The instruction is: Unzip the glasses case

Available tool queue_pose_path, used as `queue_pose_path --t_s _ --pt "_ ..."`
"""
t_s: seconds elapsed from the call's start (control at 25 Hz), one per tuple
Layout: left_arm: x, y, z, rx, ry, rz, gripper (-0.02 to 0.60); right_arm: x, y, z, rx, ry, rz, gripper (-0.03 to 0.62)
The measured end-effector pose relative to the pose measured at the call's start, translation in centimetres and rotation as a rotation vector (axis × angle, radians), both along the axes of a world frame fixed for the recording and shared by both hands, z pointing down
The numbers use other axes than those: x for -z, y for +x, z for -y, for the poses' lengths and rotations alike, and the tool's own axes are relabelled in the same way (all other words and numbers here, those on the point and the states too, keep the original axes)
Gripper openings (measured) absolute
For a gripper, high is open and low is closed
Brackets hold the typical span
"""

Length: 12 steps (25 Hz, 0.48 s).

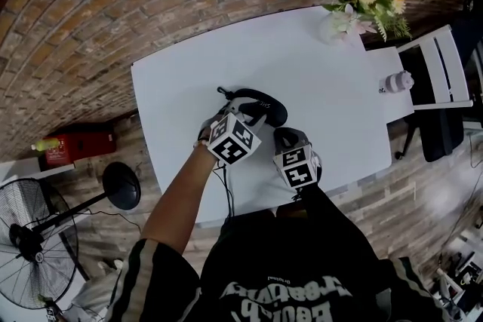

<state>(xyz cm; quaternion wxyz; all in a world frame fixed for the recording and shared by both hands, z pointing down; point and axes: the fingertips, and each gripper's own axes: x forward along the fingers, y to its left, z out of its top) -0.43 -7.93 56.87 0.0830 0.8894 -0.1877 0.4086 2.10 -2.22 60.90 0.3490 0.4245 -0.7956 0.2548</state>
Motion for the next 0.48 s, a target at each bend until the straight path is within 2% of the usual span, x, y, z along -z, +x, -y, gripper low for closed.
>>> queue_pose_path --t_s 0.24,0.48 --pt "0.1 0.0 0.07 0.037 -0.016 -0.038 0.117 0.14 0.3 -0.21 0.003 0.004 -0.009 0.011" --pt "0.1 0.05 0.14 0.034 -0.007 -0.033 0.117 0.28 0.64 -0.14 -0.006 0.022 -0.015 0.011"
